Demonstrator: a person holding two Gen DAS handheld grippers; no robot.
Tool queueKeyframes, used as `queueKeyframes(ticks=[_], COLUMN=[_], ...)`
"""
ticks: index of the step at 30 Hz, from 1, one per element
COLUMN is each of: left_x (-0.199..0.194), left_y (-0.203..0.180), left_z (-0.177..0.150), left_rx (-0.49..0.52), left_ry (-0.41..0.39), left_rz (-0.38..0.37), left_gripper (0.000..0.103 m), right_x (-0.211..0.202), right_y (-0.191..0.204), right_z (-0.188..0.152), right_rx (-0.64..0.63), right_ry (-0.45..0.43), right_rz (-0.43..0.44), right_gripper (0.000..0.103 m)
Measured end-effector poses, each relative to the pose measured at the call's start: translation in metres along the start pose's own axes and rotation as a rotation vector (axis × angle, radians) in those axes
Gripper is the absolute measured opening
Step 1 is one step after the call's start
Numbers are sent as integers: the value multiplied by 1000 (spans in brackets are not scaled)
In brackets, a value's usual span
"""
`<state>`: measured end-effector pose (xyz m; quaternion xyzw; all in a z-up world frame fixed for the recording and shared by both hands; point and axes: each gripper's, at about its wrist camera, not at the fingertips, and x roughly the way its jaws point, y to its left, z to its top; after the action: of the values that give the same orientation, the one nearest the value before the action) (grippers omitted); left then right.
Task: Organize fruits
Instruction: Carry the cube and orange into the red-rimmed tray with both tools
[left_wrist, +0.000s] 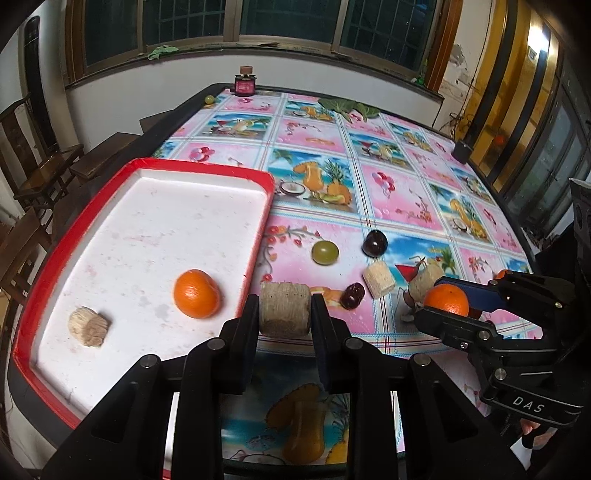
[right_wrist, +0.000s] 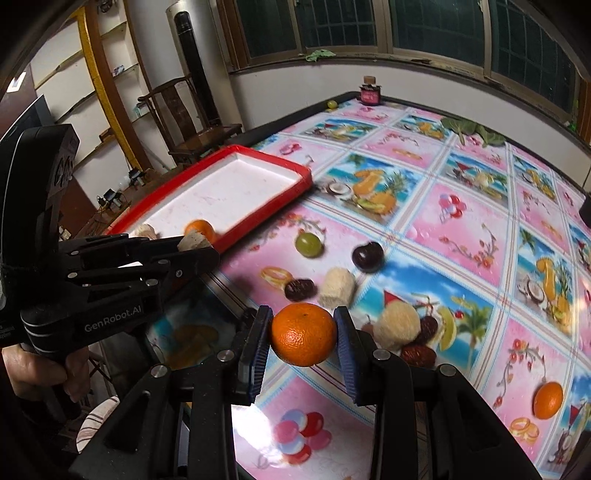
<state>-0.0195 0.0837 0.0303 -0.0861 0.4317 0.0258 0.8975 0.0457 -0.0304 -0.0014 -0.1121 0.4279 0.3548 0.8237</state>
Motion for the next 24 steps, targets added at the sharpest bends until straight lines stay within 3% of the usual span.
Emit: queueKeyframes(ticks=[24], left_x=[-22], left_y=[42], left_z=[4], left_rx=[-93], left_ry=[-54], left_rz=[31], left_gripper=[24], right_x=[6], right_y=[41], right_z=[45], right_rx=[-77], right_ry=[-53], right_rz=[79], right_gripper=[35])
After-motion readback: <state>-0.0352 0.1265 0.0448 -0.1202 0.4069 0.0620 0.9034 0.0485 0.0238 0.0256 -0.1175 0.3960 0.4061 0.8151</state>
